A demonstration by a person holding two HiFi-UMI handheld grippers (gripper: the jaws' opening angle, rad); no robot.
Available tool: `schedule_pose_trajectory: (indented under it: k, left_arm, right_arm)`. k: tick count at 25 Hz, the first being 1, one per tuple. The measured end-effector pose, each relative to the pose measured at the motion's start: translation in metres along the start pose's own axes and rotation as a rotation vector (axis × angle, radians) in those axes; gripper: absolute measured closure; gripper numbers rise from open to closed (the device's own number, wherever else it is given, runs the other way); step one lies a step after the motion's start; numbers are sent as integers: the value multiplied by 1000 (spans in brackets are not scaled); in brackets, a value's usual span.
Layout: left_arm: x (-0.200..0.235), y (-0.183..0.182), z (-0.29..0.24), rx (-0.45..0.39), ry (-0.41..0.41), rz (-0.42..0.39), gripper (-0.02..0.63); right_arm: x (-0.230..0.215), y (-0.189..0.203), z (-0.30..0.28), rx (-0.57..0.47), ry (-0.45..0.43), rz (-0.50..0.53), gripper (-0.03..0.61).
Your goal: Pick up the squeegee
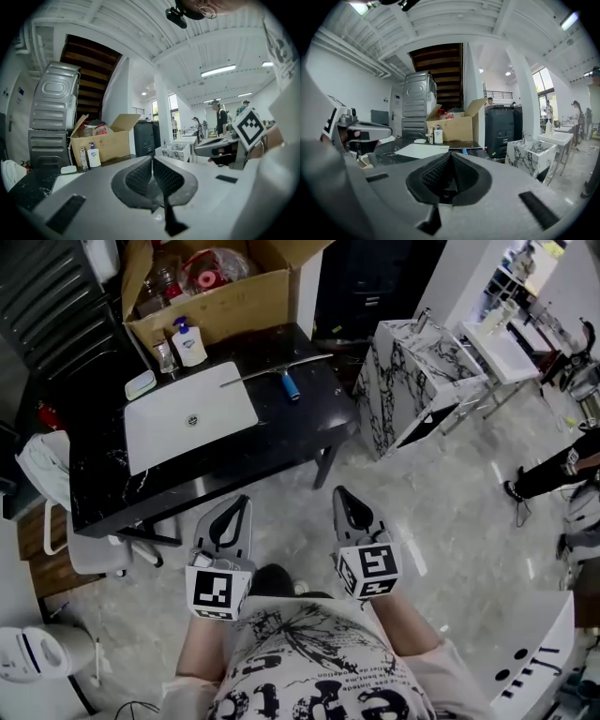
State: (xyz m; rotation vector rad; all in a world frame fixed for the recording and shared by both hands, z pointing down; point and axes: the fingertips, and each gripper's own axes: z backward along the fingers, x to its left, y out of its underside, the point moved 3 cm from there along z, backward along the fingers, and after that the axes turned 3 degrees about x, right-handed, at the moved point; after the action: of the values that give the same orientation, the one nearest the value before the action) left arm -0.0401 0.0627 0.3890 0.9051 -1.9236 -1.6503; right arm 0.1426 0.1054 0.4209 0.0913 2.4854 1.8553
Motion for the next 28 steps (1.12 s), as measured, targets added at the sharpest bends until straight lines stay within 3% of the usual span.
schedule_pose_trajectory:
  k: [3, 8, 18, 24, 28]
  left_arm:
    - [14, 0, -31, -19, -38, -13, 601]
    - [41, -6, -79, 20, -59, 35, 601]
    - [138, -25, -193, -20, -172, 61, 601]
    - [185, -23, -226, -16, -246, 78, 601]
    - [198, -25, -236, -11, -278, 86, 601]
  right_arm:
    - [-21, 0, -31, 20, -14, -11, 586]
    - [-45, -6, -91, 50, -33, -16, 586]
    - [-80, -44, -250, 114, -97, 26, 586]
    - [-93, -58, -320, 143, -131, 18, 586]
    - [-92, -52, -354, 222, -193, 26, 584]
